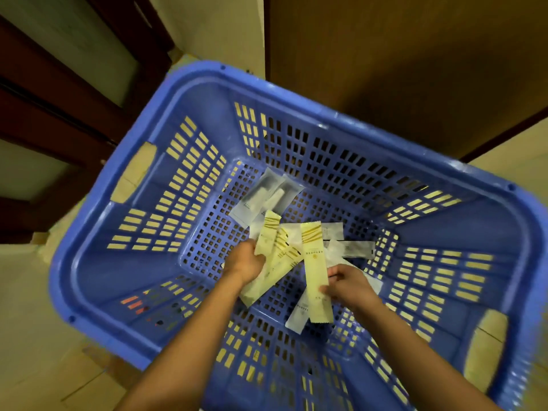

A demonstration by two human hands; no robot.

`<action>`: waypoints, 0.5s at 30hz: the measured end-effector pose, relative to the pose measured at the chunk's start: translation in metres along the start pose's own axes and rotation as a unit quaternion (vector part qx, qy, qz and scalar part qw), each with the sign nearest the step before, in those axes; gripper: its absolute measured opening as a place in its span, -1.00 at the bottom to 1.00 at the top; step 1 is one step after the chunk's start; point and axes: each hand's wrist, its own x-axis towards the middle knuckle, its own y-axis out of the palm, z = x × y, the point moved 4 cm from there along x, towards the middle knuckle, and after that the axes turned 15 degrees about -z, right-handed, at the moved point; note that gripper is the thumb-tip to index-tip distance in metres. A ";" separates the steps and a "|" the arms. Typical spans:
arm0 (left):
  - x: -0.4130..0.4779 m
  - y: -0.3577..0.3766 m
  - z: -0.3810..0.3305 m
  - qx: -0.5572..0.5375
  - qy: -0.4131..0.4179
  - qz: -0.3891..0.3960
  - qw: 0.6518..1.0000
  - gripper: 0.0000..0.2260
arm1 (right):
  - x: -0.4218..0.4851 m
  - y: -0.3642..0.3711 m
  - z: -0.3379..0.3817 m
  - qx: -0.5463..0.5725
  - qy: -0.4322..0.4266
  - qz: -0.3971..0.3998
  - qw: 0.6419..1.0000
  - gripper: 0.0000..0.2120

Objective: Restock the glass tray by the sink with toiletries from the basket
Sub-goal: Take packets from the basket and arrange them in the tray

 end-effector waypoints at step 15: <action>-0.213 -0.157 -0.120 -0.348 0.162 0.078 0.920 -0.77 | -0.234 -0.116 0.084 0.267 -0.158 0.011 0.951 -0.80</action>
